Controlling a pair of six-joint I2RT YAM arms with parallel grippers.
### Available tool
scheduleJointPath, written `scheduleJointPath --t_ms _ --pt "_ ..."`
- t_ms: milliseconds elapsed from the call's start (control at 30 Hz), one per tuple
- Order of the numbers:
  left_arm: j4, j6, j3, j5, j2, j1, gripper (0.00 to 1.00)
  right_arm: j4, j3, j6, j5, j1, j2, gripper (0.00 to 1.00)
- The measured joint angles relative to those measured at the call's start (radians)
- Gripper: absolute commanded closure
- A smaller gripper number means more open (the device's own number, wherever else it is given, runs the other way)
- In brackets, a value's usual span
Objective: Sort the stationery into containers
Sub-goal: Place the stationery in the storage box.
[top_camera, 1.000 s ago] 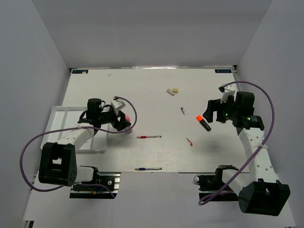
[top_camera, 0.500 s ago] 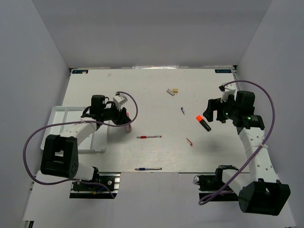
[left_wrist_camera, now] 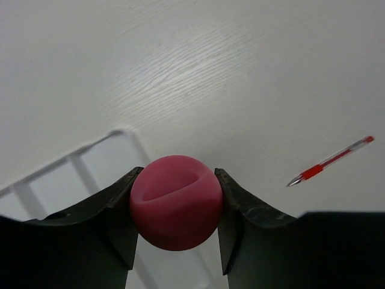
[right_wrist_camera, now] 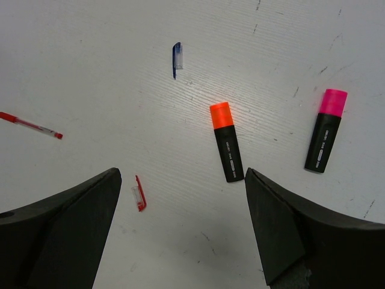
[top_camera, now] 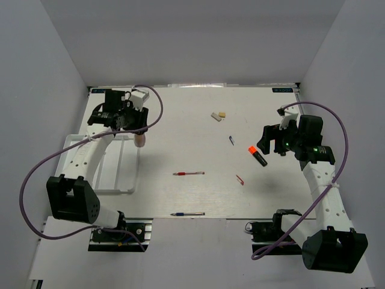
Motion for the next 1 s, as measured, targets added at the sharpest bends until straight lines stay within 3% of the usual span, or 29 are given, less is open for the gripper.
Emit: scheduleJointPath --t_ms 200,400,733,1000 --pt "-0.266 0.064 0.108 -0.239 0.043 0.05 1.0 0.002 0.0 0.0 -0.008 0.0 0.0 0.11" --pt "-0.441 0.168 0.198 -0.439 0.143 0.196 1.0 0.006 0.001 0.0 -0.022 0.0 0.0 0.11" --pt "-0.463 0.352 0.344 -0.584 0.352 0.476 1.0 0.007 0.001 0.0 -0.033 0.0 0.0 0.11" --pt "-0.432 0.408 0.369 -0.613 0.478 0.566 1.0 0.008 0.001 0.0 -0.04 0.0 0.0 0.11"
